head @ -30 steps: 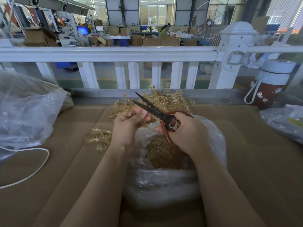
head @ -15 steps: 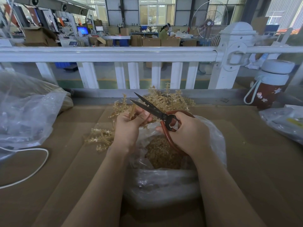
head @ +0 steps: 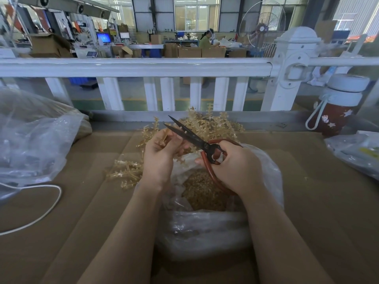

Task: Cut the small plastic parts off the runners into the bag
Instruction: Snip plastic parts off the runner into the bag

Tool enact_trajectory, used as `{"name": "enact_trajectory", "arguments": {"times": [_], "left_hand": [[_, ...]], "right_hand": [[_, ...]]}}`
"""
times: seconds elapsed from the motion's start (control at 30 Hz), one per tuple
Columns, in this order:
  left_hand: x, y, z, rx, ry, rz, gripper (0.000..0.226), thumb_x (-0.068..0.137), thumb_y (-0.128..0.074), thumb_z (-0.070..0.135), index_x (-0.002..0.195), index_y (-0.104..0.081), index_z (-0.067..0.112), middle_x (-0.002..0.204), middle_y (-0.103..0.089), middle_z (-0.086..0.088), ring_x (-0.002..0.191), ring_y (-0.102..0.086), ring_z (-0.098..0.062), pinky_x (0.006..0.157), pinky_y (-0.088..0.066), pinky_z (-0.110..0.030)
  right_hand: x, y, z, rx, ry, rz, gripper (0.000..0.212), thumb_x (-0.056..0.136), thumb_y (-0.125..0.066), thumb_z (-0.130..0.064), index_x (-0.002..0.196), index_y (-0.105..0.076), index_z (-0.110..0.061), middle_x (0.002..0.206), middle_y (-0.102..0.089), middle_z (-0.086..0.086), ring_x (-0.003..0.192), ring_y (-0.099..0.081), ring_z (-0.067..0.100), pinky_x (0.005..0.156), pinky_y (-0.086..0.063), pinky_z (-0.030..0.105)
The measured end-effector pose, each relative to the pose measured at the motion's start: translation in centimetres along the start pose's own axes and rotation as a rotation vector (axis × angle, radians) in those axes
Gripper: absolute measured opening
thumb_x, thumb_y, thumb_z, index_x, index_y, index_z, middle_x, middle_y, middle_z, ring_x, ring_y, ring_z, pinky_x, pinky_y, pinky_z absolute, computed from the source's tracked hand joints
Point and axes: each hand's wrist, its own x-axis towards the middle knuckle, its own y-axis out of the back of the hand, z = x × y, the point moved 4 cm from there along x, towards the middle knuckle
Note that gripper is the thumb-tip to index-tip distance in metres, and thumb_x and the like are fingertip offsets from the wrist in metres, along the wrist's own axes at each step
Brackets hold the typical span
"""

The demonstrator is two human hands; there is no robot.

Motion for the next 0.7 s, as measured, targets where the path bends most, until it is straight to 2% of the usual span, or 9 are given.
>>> {"name": "enact_trajectory", "arguments": {"times": [0.07, 0.2, 0.4, 0.6, 0.7], "left_hand": [[0.03, 0.05, 0.02, 0.003, -0.009, -0.003, 0.009, 0.095, -0.06, 0.003, 0.09, -0.066, 0.008, 0.08, -0.069, 0.002, 0.071, -0.063, -0.012, 0.067, -0.049, -0.024], [0.06, 0.12, 0.1, 0.004, -0.03, -0.019, 0.014, 0.095, -0.06, 0.003, 0.088, -0.068, 0.012, 0.079, -0.068, 0.003, 0.073, -0.061, -0.013, 0.067, -0.048, -0.024], [0.11, -0.19, -0.14, 0.043, -0.017, -0.04, 0.022, 0.094, -0.063, 0.005, 0.085, -0.073, 0.023, 0.086, -0.071, 0.002, 0.084, -0.069, -0.016, 0.078, -0.055, -0.029], [0.11, -0.36, 0.03, 0.045, -0.021, -0.05, 0.026, 0.093, -0.061, -0.001, 0.082, -0.071, 0.021, 0.082, -0.068, 0.0, 0.081, -0.069, -0.015, 0.076, -0.055, -0.026], [0.06, -0.52, 0.15, 0.054, -0.029, -0.055, 0.022, 0.093, -0.059, -0.004, 0.086, -0.069, 0.015, 0.08, -0.066, -0.001, 0.08, -0.069, -0.015, 0.075, -0.055, -0.024]], "right_hand": [[0.0, -0.04, 0.02, 0.008, 0.006, 0.006, 0.061, 0.072, -0.049, -0.089, 0.094, -0.069, -0.035, 0.078, -0.067, -0.018, 0.065, -0.049, -0.004, 0.057, -0.031, 0.002], [-0.02, -0.16, -0.02, 0.002, 0.023, 0.007, 0.058, 0.075, -0.053, -0.085, 0.095, -0.071, -0.034, 0.078, -0.068, -0.018, 0.069, -0.057, 0.0, 0.06, -0.034, 0.003], [0.01, -0.17, 0.13, 0.044, -0.009, -0.009, 0.052, 0.073, -0.06, -0.083, 0.098, -0.069, -0.037, 0.073, -0.06, -0.025, 0.067, -0.048, -0.015, 0.058, -0.031, 0.004], [0.14, -0.31, 0.27, 0.024, -0.004, -0.015, 0.053, 0.073, -0.061, -0.083, 0.097, -0.068, -0.037, 0.072, -0.053, -0.03, 0.066, -0.045, -0.016, 0.058, -0.028, 0.004], [0.12, -0.25, 0.24, 0.016, 0.009, 0.0, 0.054, 0.073, -0.061, -0.083, 0.096, -0.07, -0.035, 0.077, -0.059, -0.026, 0.066, -0.046, -0.017, 0.054, -0.03, 0.003]]}}
